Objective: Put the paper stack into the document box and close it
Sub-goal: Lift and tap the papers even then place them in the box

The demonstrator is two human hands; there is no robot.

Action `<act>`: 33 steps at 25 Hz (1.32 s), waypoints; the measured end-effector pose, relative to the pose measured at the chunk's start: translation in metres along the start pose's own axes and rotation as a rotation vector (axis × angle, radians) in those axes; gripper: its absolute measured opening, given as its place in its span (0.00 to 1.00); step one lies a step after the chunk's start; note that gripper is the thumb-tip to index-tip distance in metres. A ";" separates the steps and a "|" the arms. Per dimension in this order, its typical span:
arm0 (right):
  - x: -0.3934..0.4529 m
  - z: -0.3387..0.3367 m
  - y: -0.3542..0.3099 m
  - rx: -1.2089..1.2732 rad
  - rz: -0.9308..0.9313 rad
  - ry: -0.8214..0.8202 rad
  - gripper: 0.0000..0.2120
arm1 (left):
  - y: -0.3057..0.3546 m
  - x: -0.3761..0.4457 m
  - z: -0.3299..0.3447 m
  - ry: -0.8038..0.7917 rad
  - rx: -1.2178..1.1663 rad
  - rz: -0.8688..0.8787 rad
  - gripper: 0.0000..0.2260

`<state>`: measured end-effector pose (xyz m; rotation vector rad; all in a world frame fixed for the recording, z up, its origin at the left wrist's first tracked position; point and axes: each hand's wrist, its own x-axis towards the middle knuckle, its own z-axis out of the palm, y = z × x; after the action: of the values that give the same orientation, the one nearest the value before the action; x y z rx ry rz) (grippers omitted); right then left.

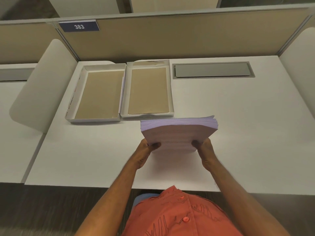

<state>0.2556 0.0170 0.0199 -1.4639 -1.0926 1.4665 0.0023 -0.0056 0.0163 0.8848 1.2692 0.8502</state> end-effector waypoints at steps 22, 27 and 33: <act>0.140 0.097 -0.088 -0.137 -0.051 0.047 0.20 | 0.104 0.111 -0.113 0.235 0.035 0.150 0.14; 0.213 0.135 -0.094 -0.186 0.103 0.103 0.22 | 0.114 0.181 -0.144 0.292 -0.050 -0.105 0.17; 0.250 0.164 -0.064 -0.276 0.287 0.129 0.23 | 0.089 0.227 -0.162 0.317 -0.030 -0.338 0.16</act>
<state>0.0807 0.2659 -0.0074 -1.9494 -1.0699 1.4281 -0.1387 0.2501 -0.0114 0.5009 1.6226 0.7526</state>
